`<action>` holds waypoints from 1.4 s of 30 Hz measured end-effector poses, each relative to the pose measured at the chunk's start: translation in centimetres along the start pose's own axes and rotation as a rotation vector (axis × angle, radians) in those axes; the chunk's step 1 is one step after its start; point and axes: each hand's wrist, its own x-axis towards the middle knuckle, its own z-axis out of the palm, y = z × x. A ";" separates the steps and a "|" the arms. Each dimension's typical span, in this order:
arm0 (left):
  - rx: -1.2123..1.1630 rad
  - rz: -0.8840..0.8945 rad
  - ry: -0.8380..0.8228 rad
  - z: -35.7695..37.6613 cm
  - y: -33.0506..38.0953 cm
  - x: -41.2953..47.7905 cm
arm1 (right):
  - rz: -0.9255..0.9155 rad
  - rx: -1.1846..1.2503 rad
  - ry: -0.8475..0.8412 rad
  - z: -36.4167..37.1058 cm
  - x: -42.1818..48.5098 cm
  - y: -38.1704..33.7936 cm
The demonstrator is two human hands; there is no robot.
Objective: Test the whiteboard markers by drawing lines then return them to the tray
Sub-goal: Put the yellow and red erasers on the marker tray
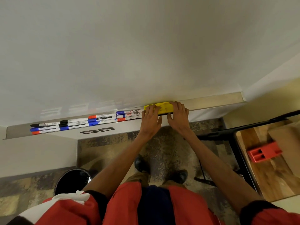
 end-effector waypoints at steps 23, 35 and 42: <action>-0.010 0.330 -0.355 13.2 24.1 -0.8 | 0.475 -0.028 0.177 -14.3 -13.4 22.2; 0.041 0.362 -0.634 18.8 34.8 -3.8 | 0.634 -0.112 0.022 -17.4 -20.1 30.6; 0.092 0.361 -0.615 19.5 34.1 -4.8 | 0.530 -0.142 0.003 -17.4 -20.3 30.6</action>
